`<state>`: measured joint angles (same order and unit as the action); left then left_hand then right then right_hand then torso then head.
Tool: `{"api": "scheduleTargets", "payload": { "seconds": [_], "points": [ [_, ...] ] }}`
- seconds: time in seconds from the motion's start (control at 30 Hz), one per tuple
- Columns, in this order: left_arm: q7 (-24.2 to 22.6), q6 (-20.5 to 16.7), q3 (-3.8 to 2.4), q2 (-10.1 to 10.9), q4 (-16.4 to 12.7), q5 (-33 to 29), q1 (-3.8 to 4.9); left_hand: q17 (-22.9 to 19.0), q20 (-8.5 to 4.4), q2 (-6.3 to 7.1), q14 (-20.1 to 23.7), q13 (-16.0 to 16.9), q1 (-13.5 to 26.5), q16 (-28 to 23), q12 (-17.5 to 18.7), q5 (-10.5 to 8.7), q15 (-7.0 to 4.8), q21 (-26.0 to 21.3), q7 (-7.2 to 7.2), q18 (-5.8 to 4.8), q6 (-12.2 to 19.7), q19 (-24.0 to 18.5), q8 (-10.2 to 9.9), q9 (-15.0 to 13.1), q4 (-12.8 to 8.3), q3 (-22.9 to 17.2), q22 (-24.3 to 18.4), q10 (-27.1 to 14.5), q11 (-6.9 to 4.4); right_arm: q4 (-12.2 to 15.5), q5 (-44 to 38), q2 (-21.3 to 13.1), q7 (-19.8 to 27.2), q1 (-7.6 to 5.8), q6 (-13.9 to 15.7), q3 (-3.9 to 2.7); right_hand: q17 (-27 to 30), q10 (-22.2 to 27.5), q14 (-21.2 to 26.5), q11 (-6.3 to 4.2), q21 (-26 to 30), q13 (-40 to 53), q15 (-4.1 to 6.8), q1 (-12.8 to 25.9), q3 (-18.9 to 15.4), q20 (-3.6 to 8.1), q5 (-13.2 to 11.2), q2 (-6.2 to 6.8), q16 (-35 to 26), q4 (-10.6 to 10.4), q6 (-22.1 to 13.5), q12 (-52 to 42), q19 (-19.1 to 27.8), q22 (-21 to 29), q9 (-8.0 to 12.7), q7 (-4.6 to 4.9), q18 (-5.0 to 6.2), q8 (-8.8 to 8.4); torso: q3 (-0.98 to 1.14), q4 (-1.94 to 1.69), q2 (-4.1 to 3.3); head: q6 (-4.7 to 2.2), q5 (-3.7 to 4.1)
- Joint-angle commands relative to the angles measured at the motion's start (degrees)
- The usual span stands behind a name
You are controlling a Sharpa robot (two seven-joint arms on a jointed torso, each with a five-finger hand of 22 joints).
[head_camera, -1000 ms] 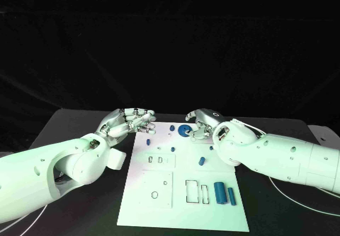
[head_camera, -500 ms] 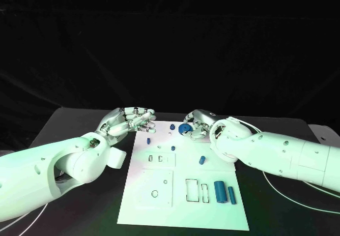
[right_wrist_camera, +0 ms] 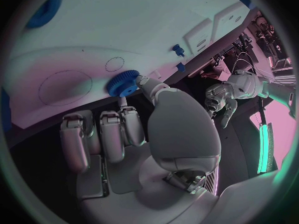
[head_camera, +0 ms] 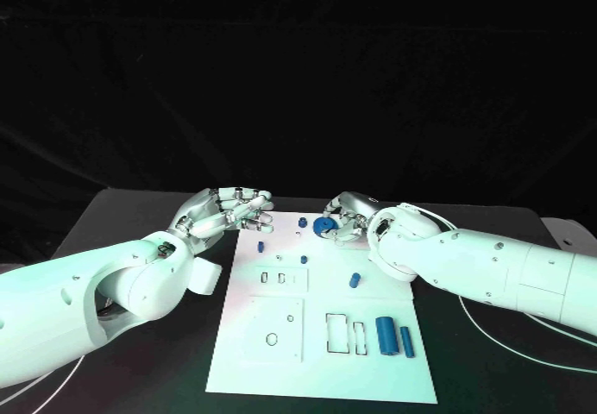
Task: Assemble the parts on the task board
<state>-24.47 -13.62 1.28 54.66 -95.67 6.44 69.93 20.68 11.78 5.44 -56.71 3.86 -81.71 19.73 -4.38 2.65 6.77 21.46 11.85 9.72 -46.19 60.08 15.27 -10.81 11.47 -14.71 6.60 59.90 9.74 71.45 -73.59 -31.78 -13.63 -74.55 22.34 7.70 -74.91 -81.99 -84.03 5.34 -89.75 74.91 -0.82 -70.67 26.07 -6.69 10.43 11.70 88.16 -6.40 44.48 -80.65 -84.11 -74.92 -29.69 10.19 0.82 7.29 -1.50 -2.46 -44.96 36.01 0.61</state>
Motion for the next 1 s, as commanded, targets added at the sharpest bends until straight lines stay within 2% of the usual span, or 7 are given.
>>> {"api": "scheduleTargets", "payload": {
  "seconds": [0.03, 0.23, 0.33, 0.4, 0.5, 0.77, 1.0],
  "points": [
    [-0.30, 1.10, -0.04, -0.17, -0.05, -0.16, 0.04, 0.07, 0.00, -0.57, 0.26, 0.09, -0.18, -0.34, 0.38, 0.24, 0.04, -0.18, 1.61, 0.65, -0.03, -0.21, -0.14, 0.10, -0.05, -0.31, -0.09, 0.06, 0.29, -0.41, 0.97, 0.35, 0.29, 0.08, -1.78, 0.06, -11.49, -0.61, -5.12, -0.08, -0.25, 6.89, -0.18, -0.19, -0.11, -0.41, 0.42, -0.65, 0.30, -0.05, 0.59, -0.47, -5.89, -15.08, 0.01, 0.02, -0.82, 0.27, 0.01, -0.01, -0.01, 0.00, -0.03],
    [-0.28, 1.19, -0.03, -0.22, 0.01, -0.16, 0.04, 0.07, 0.00, -0.57, 0.26, 0.09, -0.18, -0.34, 0.38, 0.24, 0.04, -0.18, 1.61, 0.65, -0.03, -0.21, -0.14, 0.10, -0.05, -0.31, -0.09, 0.06, 0.29, -0.90, 0.74, 0.55, 0.21, 0.09, -1.78, 0.06, -11.59, -0.88, -5.14, -0.10, -0.25, 7.15, -0.18, -0.60, 0.10, -0.40, 0.55, -1.10, 0.35, 0.02, 1.35, -0.79, -5.89, -15.08, -0.08, 0.02, -0.82, 0.55, 0.00, -0.03, 0.02, 0.08, -0.01],
    [-0.27, 1.20, -0.03, -0.19, 0.03, -0.16, 0.03, 0.07, 0.00, -0.57, 0.26, 0.09, -0.18, -0.34, 0.38, 0.24, 0.04, -0.18, 1.61, 0.65, -0.03, -0.21, -0.14, 0.10, -0.05, -0.31, -0.09, 0.06, 0.29, -0.95, 0.19, 0.52, 0.19, 0.10, -1.79, 0.07, -11.68, -1.30, -5.16, -0.18, -0.25, 7.60, -0.11, -1.19, 0.40, -0.35, 0.45, -1.58, 0.40, 0.26, 3.28, -1.30, -5.89, -15.08, -0.41, -0.09, -0.82, 1.52, -0.02, 0.08, 0.01, 0.12, -0.06],
    [-0.27, 1.23, -0.03, -0.20, 0.03, -0.16, 0.03, 0.07, 0.00, -0.57, 0.26, 0.09, -0.18, -0.34, 0.38, 0.24, 0.04, -0.18, 1.61, 0.65, -0.03, -0.21, -0.14, 0.10, -0.05, -0.31, -0.09, 0.06, 0.29, -0.91, -0.19, 0.51, 0.18, 0.11, -1.76, 0.07, -11.89, -1.85, -5.21, -0.37, -0.25, 8.19, 0.05, -1.87, 0.80, -0.25, -0.46, -2.04, 0.49, 0.68, 4.98, -1.96, -5.89, -15.08, -0.75, -0.32, -0.82, 2.51, -0.02, 0.08, 0.00, 0.13, -0.04],
    [-0.26, 1.27, -0.03, -0.22, 0.04, -0.16, 0.03, 0.07, 0.00, -0.57, 0.26, 0.09, -0.18, -0.34, 0.38, 0.24, 0.04, -0.18, 1.61, 0.65, -0.03, -0.21, -0.14, 0.10, -0.05, -0.31, -0.09, 0.06, 0.29, -0.80, -1.29, 0.43, 0.11, 0.13, -1.69, 0.07, -12.00, -1.99, -5.23, -0.66, -0.25, 8.34, 0.29, -2.78, 1.53, -0.03, -2.16, -2.39, 0.55, 1.40, 5.88, -2.13, -5.89, -15.08, -0.95, -0.63, -0.82, 3.11, 0.00, 0.00, 0.01, 0.19, 0.01],
    [-0.20, 1.24, -0.03, -0.18, 0.11, -0.16, 0.03, 0.30, 0.00, -0.62, 0.28, 0.09, -0.20, -0.42, 0.41, 0.24, 0.04, -0.16, 1.61, 0.66, -0.10, -0.22, -0.21, 0.11, -0.06, -0.37, -0.11, 0.11, 0.28, -0.55, -3.81, -0.08, 0.00, 0.16, -1.50, 0.08, -11.97, -1.83, -5.23, -0.61, -0.25, 8.18, 0.30, -2.97, 1.59, 0.03, -2.45, -1.73, 0.54, 1.86, 5.32, -1.95, -5.89, -15.08, -0.82, -0.52, -0.82, 2.84, 0.00, 0.04, 0.04, 0.29, -0.05],
    [-0.12, 1.27, -0.03, -0.17, 0.14, -0.16, 0.03, 0.30, 0.00, -0.62, 0.28, 0.09, -0.20, -0.42, 0.41, 0.24, 0.04, -0.16, 1.61, 0.66, -0.10, -0.22, -0.21, 0.11, -0.06, -0.37, -0.11, 0.11, 0.28, -0.13, -5.59, -0.49, 0.36, 0.21, -1.67, 0.08, -11.93, -1.21, -5.21, -0.23, -0.25, 7.62, -0.03, -2.64, 1.46, -0.19, -2.88, -0.68, 0.52, 2.15, 3.12, -1.29, -5.89, -15.08, -0.33, -0.11, -0.82, 1.66, 0.01, 0.05, 0.02, 0.30, -0.06]
  ]
}}
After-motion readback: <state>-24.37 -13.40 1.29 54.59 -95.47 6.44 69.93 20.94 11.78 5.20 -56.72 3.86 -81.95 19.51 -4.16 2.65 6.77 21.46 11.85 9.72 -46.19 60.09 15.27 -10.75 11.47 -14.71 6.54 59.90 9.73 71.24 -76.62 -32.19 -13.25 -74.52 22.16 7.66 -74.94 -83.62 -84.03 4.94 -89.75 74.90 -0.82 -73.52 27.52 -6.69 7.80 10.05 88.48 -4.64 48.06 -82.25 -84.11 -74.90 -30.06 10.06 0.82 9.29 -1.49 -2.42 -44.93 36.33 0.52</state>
